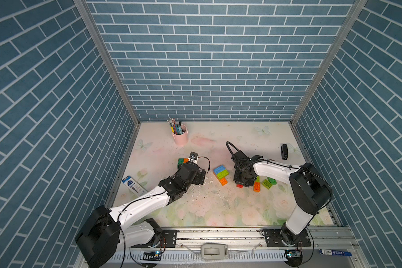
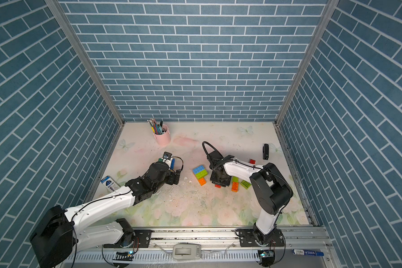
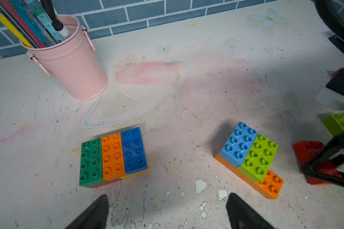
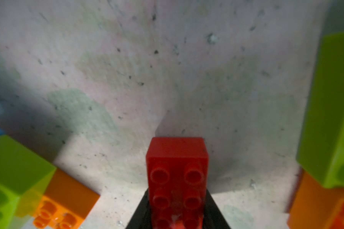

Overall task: Assemble a rectangle with lego
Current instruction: Place the lego brick at the center of the board, then pick up the lego brick from the center of the board.

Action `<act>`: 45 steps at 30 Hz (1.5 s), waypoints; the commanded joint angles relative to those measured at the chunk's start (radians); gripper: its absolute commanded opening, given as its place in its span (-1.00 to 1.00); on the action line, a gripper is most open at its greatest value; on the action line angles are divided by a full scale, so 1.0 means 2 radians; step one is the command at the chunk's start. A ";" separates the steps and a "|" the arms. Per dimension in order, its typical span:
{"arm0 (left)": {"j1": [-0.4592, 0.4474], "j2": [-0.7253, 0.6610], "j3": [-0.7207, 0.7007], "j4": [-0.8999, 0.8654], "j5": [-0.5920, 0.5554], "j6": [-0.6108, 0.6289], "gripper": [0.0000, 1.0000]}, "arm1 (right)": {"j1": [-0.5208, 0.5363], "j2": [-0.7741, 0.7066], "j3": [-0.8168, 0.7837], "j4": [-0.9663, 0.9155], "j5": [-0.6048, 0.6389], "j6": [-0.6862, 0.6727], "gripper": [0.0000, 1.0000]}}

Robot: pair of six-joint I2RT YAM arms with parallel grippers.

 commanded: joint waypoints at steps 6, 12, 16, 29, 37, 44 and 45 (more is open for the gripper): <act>0.003 0.002 -0.012 0.008 0.001 0.000 0.88 | 0.014 -0.003 0.002 0.011 -0.087 0.041 0.02; 0.003 0.001 -0.013 0.006 -0.001 0.005 0.88 | 0.004 -0.079 0.015 -0.064 -0.086 -0.052 0.00; 0.003 0.009 -0.015 0.019 0.003 -0.001 0.88 | -0.016 -0.059 0.079 -0.148 -0.021 -0.216 0.09; -0.030 0.027 -0.036 0.071 0.017 -0.010 0.91 | -0.040 0.045 0.124 -0.104 -0.064 -0.399 0.50; -0.031 0.032 -0.033 0.072 0.018 -0.005 0.92 | -0.041 0.064 0.117 -0.086 -0.116 -0.394 0.50; -0.030 0.032 -0.036 0.073 0.015 -0.004 0.91 | -0.014 0.042 0.101 -0.107 -0.094 -0.372 0.50; -0.030 0.032 -0.036 0.073 0.014 -0.004 0.91 | -0.011 0.043 0.102 -0.114 -0.079 -0.368 0.51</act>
